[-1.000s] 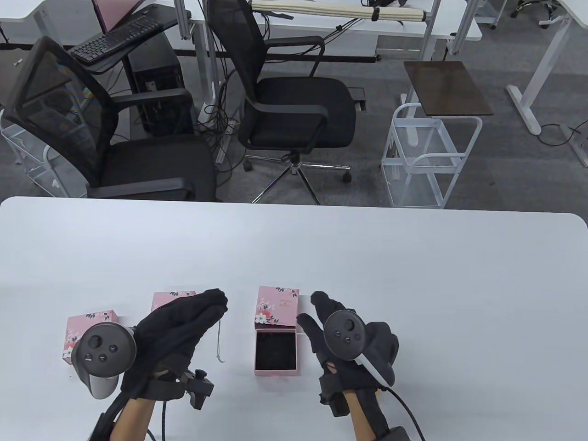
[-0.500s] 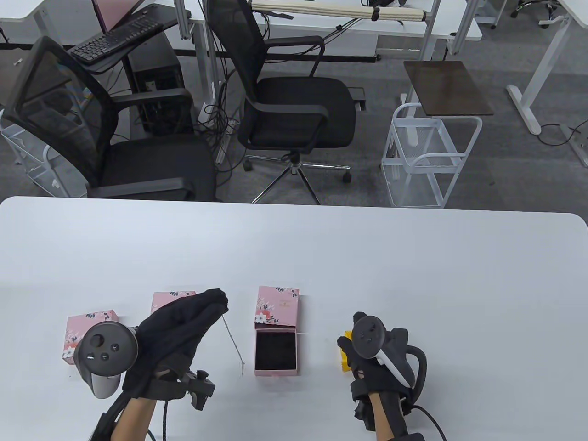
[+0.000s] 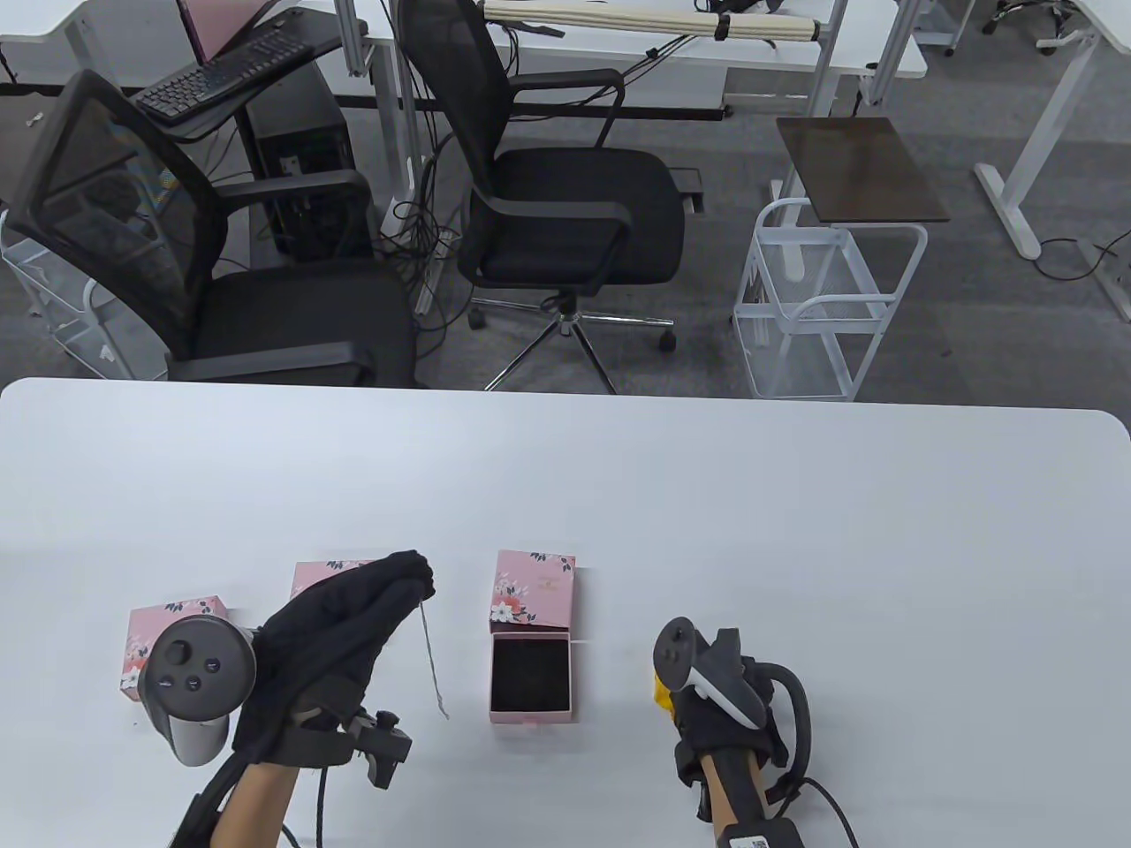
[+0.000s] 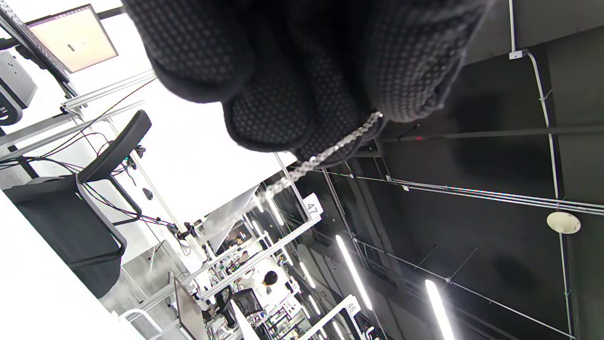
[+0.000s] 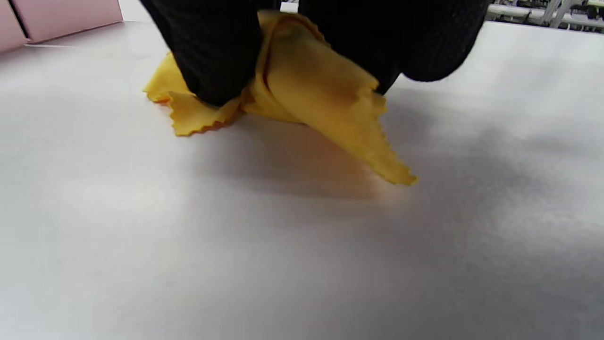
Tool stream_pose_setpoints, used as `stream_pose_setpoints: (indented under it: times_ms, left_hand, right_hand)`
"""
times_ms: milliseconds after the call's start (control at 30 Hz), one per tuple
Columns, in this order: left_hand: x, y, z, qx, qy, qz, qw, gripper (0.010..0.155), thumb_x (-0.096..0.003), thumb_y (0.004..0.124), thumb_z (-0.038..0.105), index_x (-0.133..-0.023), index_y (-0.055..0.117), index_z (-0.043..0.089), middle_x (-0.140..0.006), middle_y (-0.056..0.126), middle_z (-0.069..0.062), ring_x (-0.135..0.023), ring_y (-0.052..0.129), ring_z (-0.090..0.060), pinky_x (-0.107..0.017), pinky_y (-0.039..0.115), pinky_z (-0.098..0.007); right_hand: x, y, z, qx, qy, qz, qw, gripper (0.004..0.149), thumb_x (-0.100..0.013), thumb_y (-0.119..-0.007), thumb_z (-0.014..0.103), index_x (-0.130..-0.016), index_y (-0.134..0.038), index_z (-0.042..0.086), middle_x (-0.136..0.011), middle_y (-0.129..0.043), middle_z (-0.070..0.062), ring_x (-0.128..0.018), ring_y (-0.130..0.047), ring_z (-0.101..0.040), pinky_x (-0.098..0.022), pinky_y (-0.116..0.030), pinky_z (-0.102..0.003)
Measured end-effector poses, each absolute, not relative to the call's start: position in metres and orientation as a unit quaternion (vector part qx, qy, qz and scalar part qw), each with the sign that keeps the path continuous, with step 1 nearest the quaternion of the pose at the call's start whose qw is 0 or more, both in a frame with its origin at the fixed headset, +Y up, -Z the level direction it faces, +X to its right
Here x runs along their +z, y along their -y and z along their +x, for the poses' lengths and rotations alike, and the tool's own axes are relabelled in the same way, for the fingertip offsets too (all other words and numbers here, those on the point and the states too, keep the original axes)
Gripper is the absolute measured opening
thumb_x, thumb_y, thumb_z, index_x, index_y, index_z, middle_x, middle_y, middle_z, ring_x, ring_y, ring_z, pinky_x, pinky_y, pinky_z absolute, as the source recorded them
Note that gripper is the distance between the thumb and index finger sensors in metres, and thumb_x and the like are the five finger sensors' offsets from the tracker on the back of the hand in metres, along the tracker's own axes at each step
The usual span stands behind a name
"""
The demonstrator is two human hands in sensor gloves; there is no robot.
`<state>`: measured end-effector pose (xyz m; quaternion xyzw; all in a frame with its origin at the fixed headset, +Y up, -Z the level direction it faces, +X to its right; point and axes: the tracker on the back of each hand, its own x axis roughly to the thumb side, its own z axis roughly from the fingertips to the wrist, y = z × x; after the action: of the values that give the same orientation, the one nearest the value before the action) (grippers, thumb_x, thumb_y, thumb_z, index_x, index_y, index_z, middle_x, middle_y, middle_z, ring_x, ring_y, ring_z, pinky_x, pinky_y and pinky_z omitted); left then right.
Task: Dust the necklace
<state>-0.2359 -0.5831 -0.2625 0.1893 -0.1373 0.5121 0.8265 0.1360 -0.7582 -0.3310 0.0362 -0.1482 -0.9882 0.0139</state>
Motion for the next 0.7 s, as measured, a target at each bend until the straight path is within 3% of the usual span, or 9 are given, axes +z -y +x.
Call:
stream_pose_setpoints:
  times_ms: [100, 267, 500, 700]
  left_hand:
    - [-0.263, 0.583, -0.236, 0.511, 0.137, 0.189, 0.827, 0.036, -0.0536, 0.089, 0.045, -0.085, 0.094, 0.028, -0.075, 0.108, 0.002, -0.065, 0.102, -0.018, -0.046, 0.088, -0.039]
    - [-0.264, 0.584, -0.235, 0.513, 0.135, 0.185, 0.828, 0.036, -0.0536, 0.089, 0.044, -0.085, 0.094, 0.028, -0.075, 0.107, 0.001, -0.065, 0.102, -0.018, -0.046, 0.088, -0.039]
    - [-0.266, 0.586, -0.232, 0.516, 0.138, 0.174, 0.827, 0.036, -0.0537, 0.089, 0.045, -0.086, 0.094, 0.029, -0.076, 0.107, 0.002, -0.066, 0.101, -0.019, -0.048, 0.088, -0.039]
    - [-0.267, 0.588, -0.230, 0.516, 0.133, 0.174, 0.828, 0.036, -0.0536, 0.088, 0.045, -0.086, 0.094, 0.029, -0.076, 0.107, 0.002, -0.067, 0.101, -0.019, -0.048, 0.088, -0.040]
  right_hand:
    - [-0.332, 0.760, 0.136, -0.992, 0.118, 0.033, -0.004, 0.055, -0.062, -0.082, 0.026, -0.111, -0.058, 0.017, -0.094, -0.078, -0.020, -0.072, -0.086, -0.038, -0.061, -0.072, -0.054]
    - [-0.328, 0.747, 0.139, -0.991, 0.074, 0.027, -0.107, 0.055, -0.062, -0.082, 0.026, -0.110, -0.058, 0.016, -0.094, -0.078, -0.021, -0.070, -0.087, -0.038, -0.060, -0.073, -0.054]
    - [-0.313, 0.696, 0.121, -0.939, -0.048, -0.048, -0.338, 0.056, -0.062, -0.081, 0.027, -0.111, -0.057, 0.015, -0.095, -0.077, -0.021, -0.071, -0.086, -0.039, -0.060, -0.072, -0.054]
    - [-0.303, 0.659, 0.090, -0.867, -0.091, -0.136, -0.470, 0.055, -0.062, -0.080, 0.028, -0.111, -0.057, 0.015, -0.095, -0.076, -0.020, -0.073, -0.085, -0.039, -0.061, -0.071, -0.055]
